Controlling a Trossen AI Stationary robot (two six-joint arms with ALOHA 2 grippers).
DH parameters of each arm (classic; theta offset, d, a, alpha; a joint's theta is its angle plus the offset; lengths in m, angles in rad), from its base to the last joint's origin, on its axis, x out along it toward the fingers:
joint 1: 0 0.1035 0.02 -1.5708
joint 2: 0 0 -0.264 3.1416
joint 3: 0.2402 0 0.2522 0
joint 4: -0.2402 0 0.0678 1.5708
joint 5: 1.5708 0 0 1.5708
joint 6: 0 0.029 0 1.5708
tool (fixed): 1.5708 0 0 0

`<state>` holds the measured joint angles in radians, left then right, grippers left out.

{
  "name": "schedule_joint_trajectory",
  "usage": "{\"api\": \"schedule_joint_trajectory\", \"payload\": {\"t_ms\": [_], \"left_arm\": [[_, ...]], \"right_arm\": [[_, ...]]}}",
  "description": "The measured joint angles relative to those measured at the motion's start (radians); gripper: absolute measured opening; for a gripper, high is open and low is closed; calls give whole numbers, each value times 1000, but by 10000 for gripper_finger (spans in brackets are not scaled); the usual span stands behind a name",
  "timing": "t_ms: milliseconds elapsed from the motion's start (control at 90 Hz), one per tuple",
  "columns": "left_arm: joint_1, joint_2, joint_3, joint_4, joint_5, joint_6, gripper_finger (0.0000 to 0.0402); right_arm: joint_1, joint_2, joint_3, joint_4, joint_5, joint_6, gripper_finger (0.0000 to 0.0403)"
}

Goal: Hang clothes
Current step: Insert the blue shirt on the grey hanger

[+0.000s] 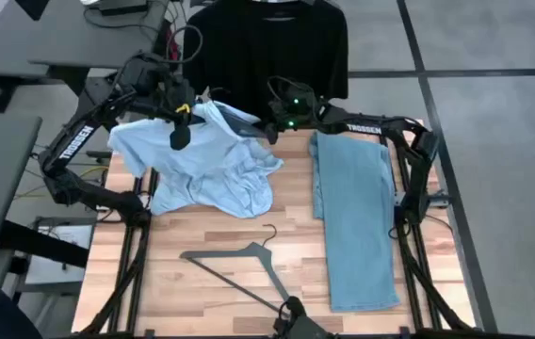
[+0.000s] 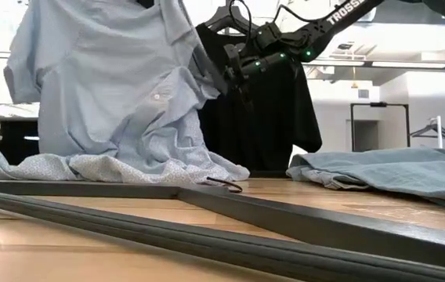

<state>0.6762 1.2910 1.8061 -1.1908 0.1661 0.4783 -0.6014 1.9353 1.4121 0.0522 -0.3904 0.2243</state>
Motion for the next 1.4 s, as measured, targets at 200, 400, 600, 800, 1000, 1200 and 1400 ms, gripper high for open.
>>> {"api": "schedule_joint_trajectory", "payload": {"t_ms": [200, 400, 600, 800, 1000, 1200, 1400], "left_arm": [[-1, -24, 16, 16, -22, 21, 19], [1, -24, 33, -10, -32, 24, 19], [13, -26, 33, -42, -46, 7, 19], [37, -32, 36, -3, 4, -40, 19], [50, -33, 36, -2, 10, -70, 19], [50, -33, 36, -9, -41, -43, 20], [60, -31, 36, -18, -87, 11, 24]], "right_arm": [[1, -4, 2, -26, 1, -24, 0], [3, -2, 2, -17, 2, -25, 0], [-9, 0, 2, -37, -2, -30, 0], [-12, -6, 4, -73, -13, -76, 0], [-12, -6, 4, -64, -8, -76, 0], [8, -6, 6, -116, 4, -118, 0], [24, -13, 6, -141, 10, -123, 0]]}}
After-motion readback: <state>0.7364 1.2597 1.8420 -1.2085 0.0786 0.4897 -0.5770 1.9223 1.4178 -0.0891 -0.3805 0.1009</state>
